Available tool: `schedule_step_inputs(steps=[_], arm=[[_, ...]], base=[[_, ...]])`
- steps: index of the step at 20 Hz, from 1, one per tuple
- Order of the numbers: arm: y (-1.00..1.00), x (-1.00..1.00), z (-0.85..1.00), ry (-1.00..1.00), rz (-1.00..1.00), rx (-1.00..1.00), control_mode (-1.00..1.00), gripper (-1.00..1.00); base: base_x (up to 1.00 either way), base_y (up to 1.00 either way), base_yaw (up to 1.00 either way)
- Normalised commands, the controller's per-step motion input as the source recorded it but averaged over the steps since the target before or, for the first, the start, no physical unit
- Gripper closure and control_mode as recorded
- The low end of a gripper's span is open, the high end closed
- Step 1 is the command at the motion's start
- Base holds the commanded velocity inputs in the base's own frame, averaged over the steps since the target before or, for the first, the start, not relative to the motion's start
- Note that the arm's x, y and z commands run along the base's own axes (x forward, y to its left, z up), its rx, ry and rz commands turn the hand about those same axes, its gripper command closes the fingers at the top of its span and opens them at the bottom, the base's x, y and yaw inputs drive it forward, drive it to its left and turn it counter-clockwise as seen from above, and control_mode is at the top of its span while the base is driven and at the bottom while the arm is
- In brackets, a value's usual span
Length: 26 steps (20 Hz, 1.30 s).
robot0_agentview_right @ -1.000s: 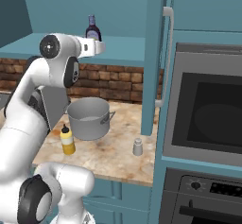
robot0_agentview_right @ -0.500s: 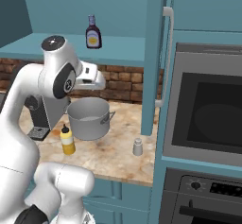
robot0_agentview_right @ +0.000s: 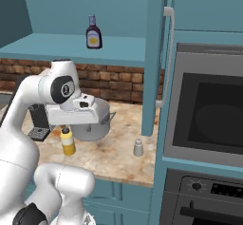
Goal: There are various items on the counter. Only move the condiments/shakers into the cabinet.
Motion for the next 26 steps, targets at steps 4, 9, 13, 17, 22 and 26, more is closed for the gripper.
schedule_step_inputs(steps=[4, 9, 13, 17, 22, 26], arm=[[0.87, 0.00, -0.86, 0.03, 0.15, -0.08, -1.00, -1.00], [0.94, 0.00, -0.98, 0.00, 0.15, 0.00, -1.00, -1.00], [0.34, 0.06, -0.31, 0.14, 0.06, 0.00, -1.00, -1.00], [0.02, 0.17, -0.09, -0.06, 0.00, 0.13, -1.00, -1.00], [0.00, 0.20, -0.10, -0.21, 0.00, 0.32, -1.00, -1.00], [0.00, 0.32, -0.21, -0.09, -0.02, 0.11, -1.00, -1.00]], base=[[0.00, 0.00, 0.00], [0.00, 0.00, 0.00], [0.00, 0.00, 0.00], [0.00, 0.00, 0.00], [0.00, 0.00, 0.00], [0.00, 0.00, 0.00]])
